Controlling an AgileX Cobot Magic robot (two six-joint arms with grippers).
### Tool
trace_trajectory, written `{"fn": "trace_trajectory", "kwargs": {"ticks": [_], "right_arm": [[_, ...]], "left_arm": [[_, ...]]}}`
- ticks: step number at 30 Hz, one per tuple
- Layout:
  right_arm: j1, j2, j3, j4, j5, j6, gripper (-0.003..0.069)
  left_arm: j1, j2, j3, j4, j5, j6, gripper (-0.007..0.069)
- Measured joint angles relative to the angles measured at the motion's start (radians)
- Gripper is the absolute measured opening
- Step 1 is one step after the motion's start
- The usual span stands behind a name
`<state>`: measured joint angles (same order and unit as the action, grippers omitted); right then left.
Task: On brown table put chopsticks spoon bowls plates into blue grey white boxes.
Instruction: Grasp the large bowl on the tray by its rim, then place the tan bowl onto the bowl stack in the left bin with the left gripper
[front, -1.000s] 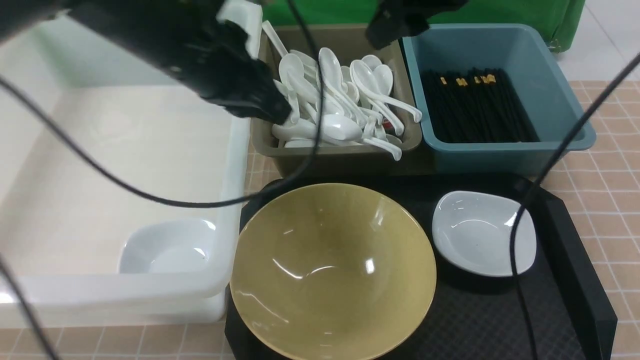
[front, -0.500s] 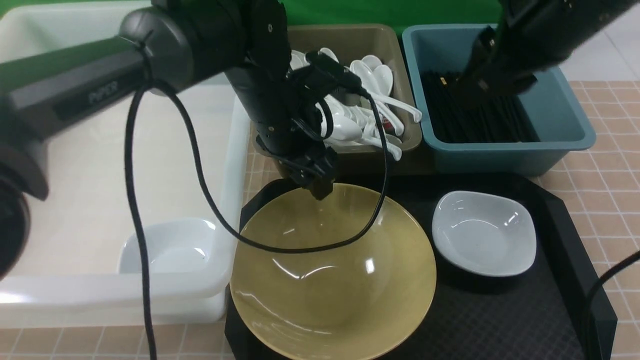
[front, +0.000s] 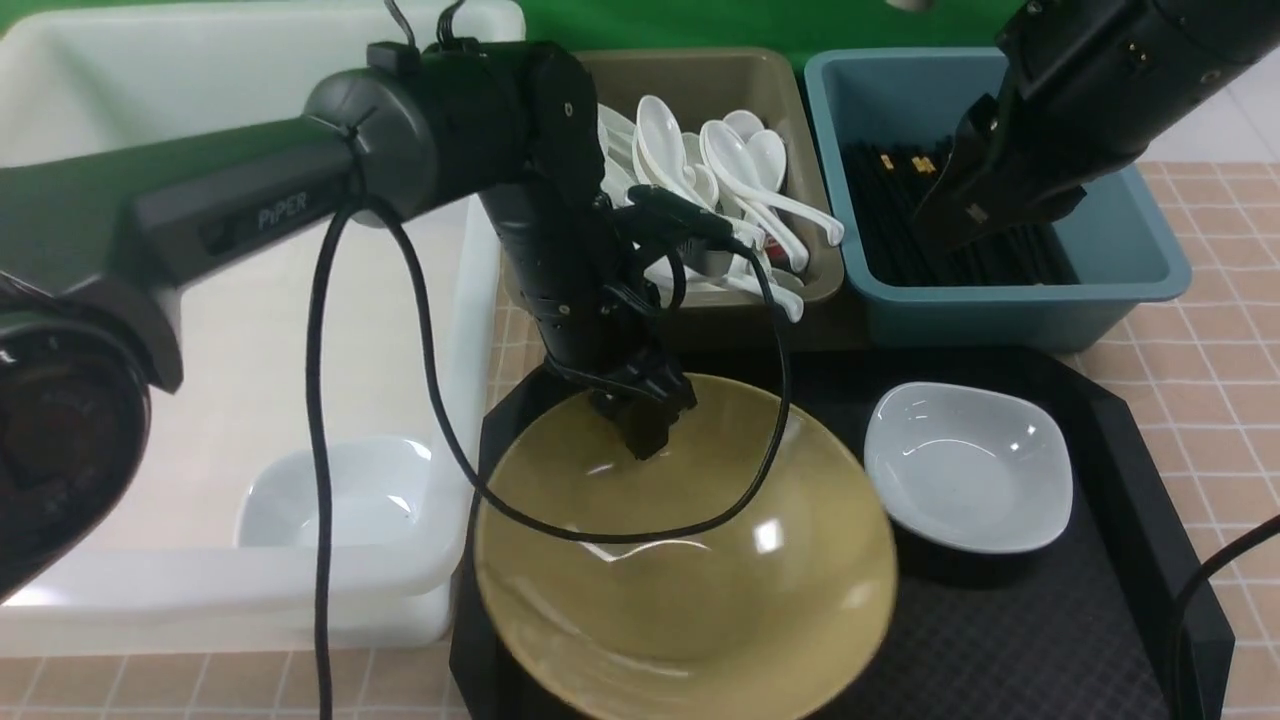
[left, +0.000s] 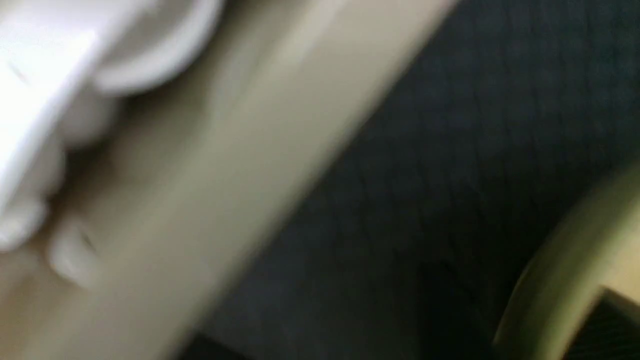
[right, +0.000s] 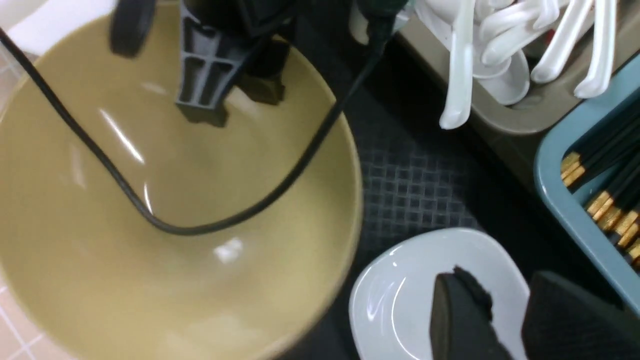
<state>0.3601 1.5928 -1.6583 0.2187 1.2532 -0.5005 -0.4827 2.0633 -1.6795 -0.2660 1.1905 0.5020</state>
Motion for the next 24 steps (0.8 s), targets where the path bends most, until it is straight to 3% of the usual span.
{"fn": "trace_trajectory", "kwargs": {"ticks": [3, 8, 14, 19, 24], "right_arm": [[0.001, 0.0, -0.012, 0.0, 0.001, -0.023, 0.0181], [0.045, 0.0, -0.09, -0.002, 0.001, -0.05, 0.0055], [0.151, 0.0, -0.205, -0.002, 0.001, -0.068, 0.0036], [0.312, 0.0, -0.277, 0.0, -0.01, -0.127, 0.0036], [0.429, 0.0, -0.283, 0.003, -0.08, -0.166, 0.0036]], "left_arm": [[-0.001, -0.027, 0.0, -0.051, 0.014, -0.019, 0.0024], [0.006, -0.118, 0.004, -0.099, 0.01, -0.024, 0.0007], [0.087, -0.264, 0.008, -0.162, 0.021, -0.023, 0.0008], [0.307, -0.441, 0.042, -0.332, 0.043, 0.016, 0.0008], [0.633, -0.615, 0.195, -0.4, 0.021, 0.026, 0.0008]]}}
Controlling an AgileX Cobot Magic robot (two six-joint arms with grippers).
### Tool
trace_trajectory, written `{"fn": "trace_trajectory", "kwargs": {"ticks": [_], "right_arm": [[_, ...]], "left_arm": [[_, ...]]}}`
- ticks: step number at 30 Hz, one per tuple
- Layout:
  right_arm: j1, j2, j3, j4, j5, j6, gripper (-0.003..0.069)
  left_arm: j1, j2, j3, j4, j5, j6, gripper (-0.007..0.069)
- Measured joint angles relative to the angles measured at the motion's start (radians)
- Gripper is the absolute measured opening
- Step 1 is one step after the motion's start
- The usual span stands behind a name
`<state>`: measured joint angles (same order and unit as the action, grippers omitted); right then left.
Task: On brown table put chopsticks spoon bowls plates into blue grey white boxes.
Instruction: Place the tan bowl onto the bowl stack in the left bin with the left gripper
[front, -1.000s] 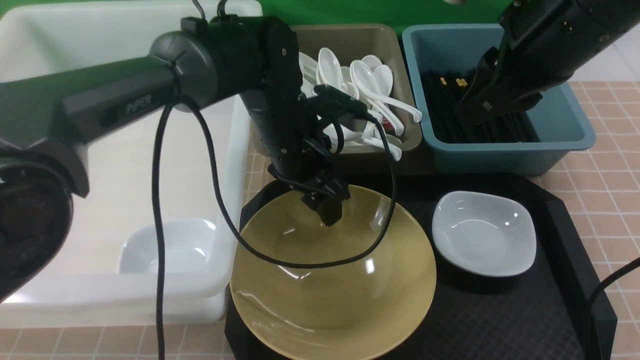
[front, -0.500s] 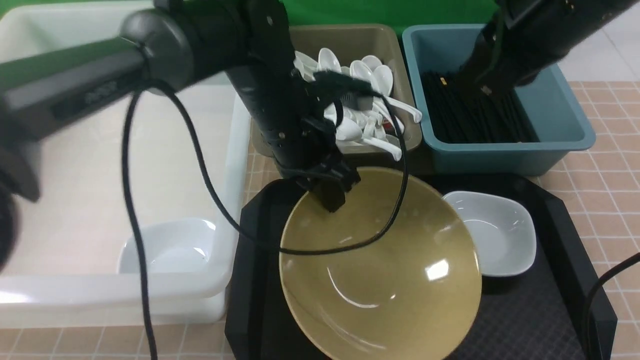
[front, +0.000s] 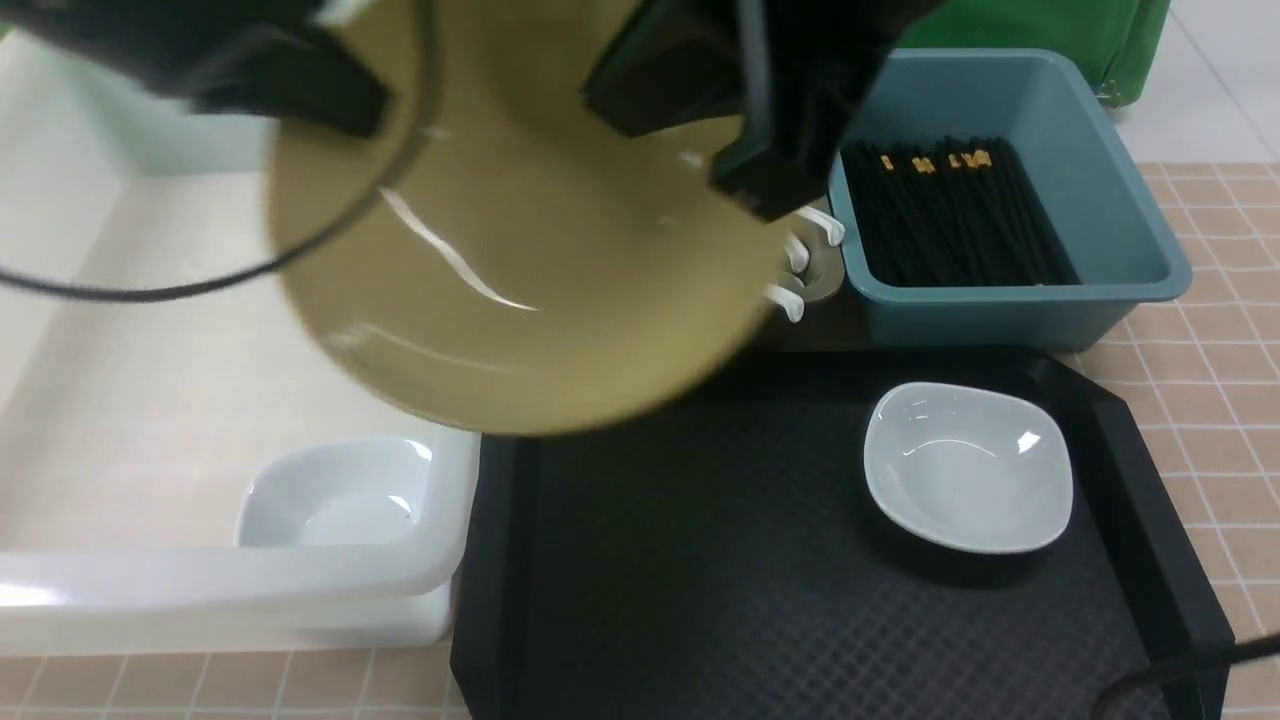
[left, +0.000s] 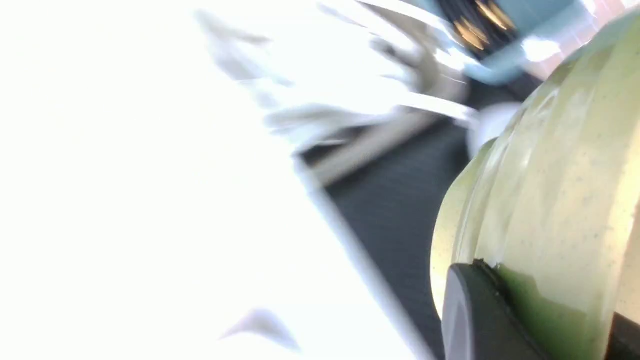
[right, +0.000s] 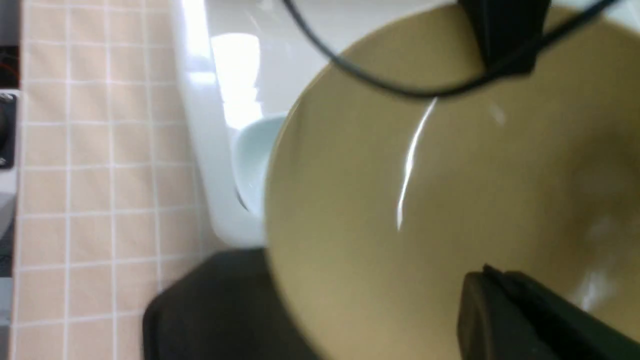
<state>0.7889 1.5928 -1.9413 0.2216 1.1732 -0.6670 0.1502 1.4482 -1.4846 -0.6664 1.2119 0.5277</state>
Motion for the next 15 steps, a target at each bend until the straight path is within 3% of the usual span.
{"fn": "trace_trajectory", "kwargs": {"ticks": [7, 11, 15], "right_arm": [[0.021, 0.002, 0.0, -0.003, -0.031, -0.011, 0.0038], [0.021, 0.012, 0.0, -0.003, -0.042, -0.012, 0.0038], [0.021, 0.022, 0.0, -0.003, -0.045, -0.012, 0.0038]], "left_arm": [[0.402, -0.1, 0.245, 0.014, -0.196, -0.023, 0.0008], [0.494, -0.068, 0.322, 0.01, -0.339, -0.023, 0.0008], [0.503, 0.017, 0.332, -0.03, -0.436, -0.021, 0.0008]]}}
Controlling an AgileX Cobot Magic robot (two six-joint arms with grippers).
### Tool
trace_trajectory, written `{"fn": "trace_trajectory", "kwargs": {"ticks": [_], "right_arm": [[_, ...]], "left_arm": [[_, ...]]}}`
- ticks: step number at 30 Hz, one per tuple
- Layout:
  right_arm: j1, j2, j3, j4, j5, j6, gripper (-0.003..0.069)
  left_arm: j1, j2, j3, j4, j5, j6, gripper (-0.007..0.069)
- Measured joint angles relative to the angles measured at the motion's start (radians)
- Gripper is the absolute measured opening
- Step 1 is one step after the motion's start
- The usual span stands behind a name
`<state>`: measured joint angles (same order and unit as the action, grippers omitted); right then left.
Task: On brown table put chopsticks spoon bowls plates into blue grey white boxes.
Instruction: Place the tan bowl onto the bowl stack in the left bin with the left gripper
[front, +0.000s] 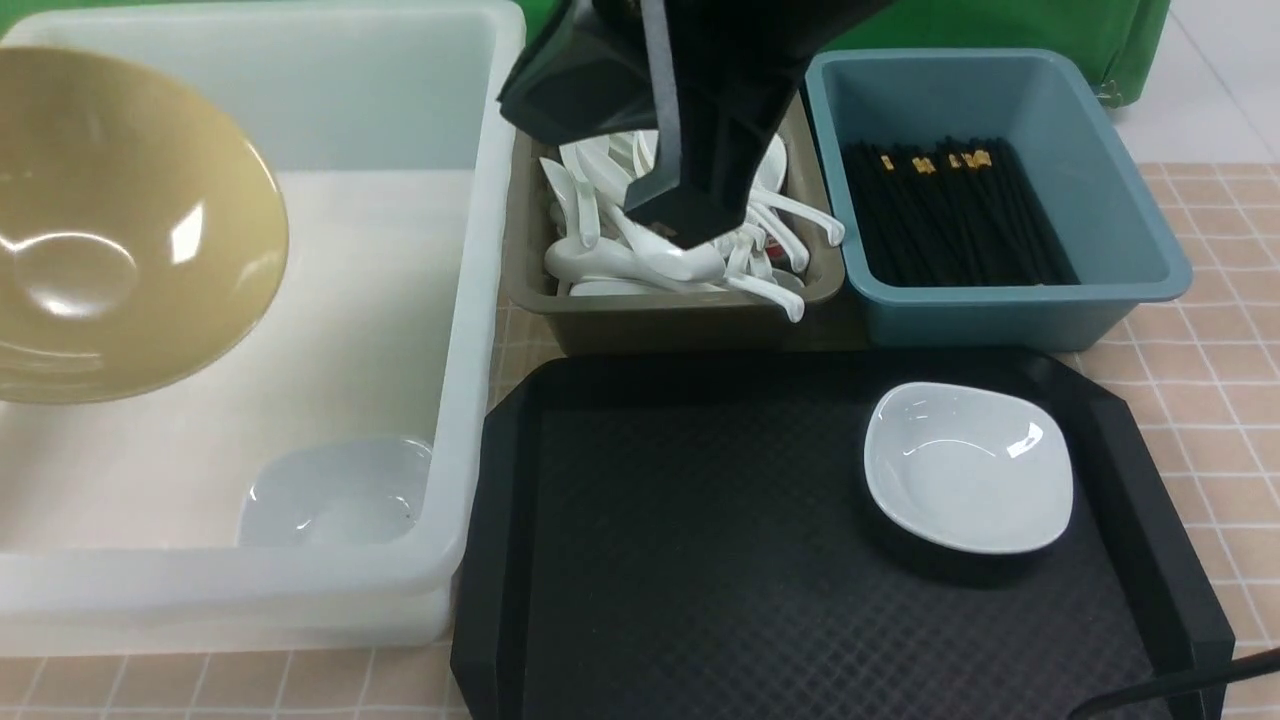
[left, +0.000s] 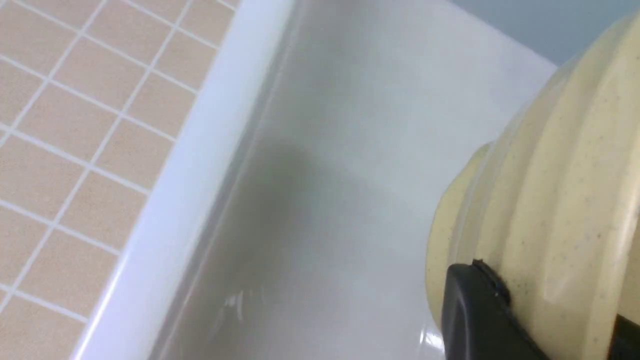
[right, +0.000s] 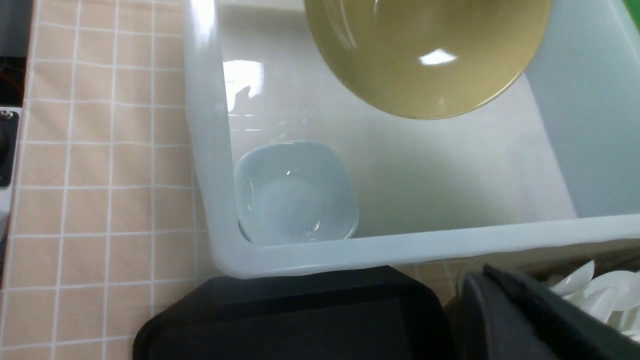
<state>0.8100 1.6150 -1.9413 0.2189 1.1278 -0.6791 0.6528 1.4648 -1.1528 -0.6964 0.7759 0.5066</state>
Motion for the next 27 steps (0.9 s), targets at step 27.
{"fn": "trace_trajectory", "kwargs": {"ticks": [27], "right_arm": [[0.0, 0.037, -0.001, -0.045, 0.0, -0.002, 0.0043]], "left_arm": [[0.008, 0.255, -0.033, -0.102, -0.043, 0.186, 0.0302]]}}
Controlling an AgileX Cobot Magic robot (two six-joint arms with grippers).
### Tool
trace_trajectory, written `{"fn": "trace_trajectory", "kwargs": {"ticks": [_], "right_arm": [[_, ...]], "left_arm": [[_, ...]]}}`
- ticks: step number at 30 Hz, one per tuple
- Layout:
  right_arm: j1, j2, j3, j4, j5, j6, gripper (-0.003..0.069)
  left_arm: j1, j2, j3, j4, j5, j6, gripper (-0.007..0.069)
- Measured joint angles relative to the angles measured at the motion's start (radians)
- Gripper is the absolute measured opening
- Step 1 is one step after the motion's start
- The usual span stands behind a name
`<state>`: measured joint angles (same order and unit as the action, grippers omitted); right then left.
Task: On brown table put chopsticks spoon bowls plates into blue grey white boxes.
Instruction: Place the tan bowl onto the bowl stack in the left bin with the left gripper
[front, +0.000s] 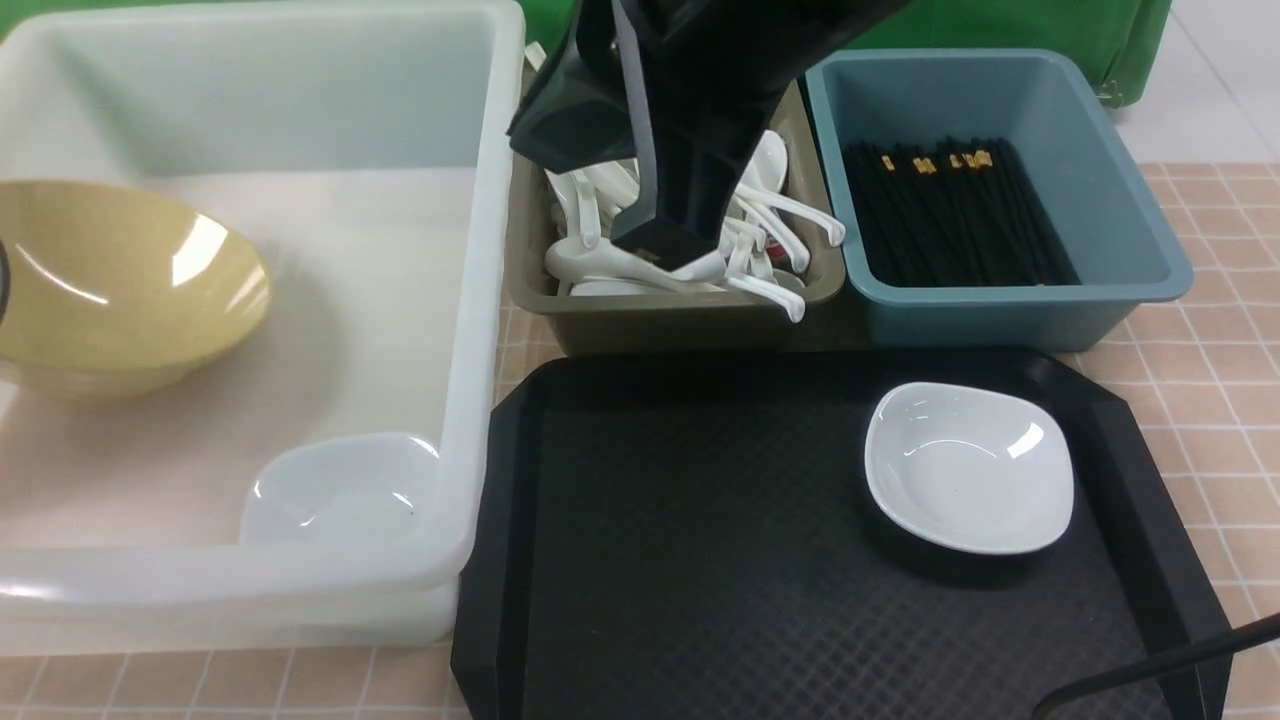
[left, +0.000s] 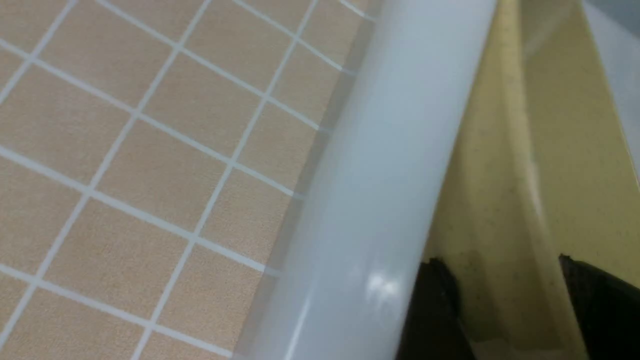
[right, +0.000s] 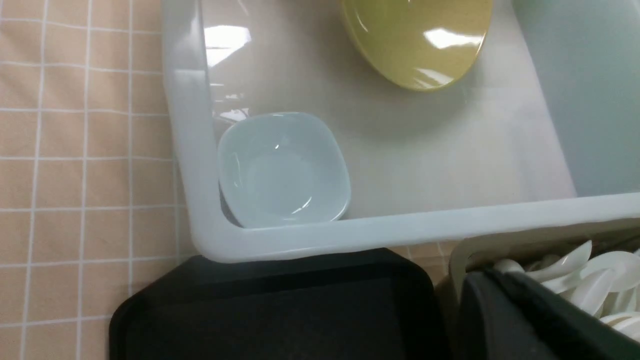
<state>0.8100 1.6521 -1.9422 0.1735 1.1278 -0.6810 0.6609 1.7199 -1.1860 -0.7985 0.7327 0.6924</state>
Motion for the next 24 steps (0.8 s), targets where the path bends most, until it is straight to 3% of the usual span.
{"fn": "trace_trajectory", "kwargs": {"ticks": [4, 13, 18, 24], "right_arm": [[0.0, 0.0, 0.0, 0.0, 0.002, 0.002, 0.0044], [0.0, 0.0, 0.0, -0.001, 0.008, 0.003, 0.0047], [0.0, 0.0, 0.0, -0.001, 0.008, 0.003, 0.0046], [0.0, 0.0, 0.0, -0.082, 0.008, 0.034, 0.0046]], "left_arm": [[0.001, -0.001, -0.036, -0.018, 0.065, -0.003, 0.0428], [-0.007, -0.056, -0.186, 0.084, 0.3, -0.145, 0.0455], [-0.007, -0.135, -0.258, 0.2, 0.332, -0.242, 0.0394], [-0.028, -0.232, -0.272, 0.3, 0.343, -0.299, 0.0203]]}}
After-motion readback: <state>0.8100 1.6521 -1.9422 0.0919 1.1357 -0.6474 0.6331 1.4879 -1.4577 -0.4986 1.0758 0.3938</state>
